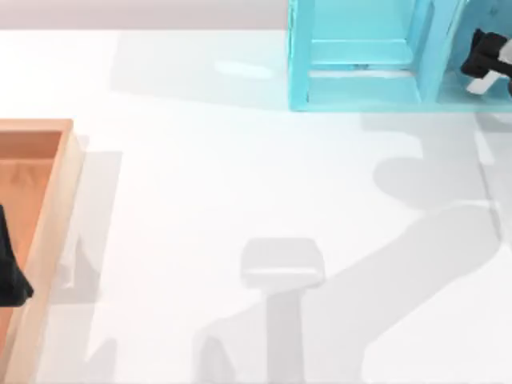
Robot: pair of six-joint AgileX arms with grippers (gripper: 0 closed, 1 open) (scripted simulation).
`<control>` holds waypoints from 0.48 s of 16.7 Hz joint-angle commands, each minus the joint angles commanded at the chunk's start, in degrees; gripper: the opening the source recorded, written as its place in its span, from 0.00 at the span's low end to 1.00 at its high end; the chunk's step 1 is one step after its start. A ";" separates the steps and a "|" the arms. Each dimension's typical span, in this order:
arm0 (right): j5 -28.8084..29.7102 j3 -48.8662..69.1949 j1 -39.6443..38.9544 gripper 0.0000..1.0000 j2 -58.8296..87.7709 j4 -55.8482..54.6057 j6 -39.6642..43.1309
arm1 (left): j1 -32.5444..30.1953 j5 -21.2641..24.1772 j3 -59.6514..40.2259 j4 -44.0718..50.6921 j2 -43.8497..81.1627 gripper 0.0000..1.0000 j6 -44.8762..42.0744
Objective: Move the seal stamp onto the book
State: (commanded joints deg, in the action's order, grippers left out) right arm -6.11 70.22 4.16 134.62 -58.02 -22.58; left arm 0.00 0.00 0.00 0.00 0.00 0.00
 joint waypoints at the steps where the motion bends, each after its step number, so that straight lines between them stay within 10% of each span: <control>1: 0.11 1.27 -0.09 1.00 0.66 0.68 0.00 | 0.00 0.00 0.00 0.00 0.00 1.00 0.00; 6: 0.17 2.02 -0.16 1.00 1.05 1.11 0.01 | 0.00 0.00 0.00 0.00 0.00 1.00 0.00; 8: 0.17 2.02 -0.16 0.85 1.05 1.11 0.01 | 0.00 0.00 0.00 0.00 0.00 1.00 0.00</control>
State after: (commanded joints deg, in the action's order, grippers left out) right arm -5.94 72.24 4.01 135.67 -56.91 -22.57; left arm 0.00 0.00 0.00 0.00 0.00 0.00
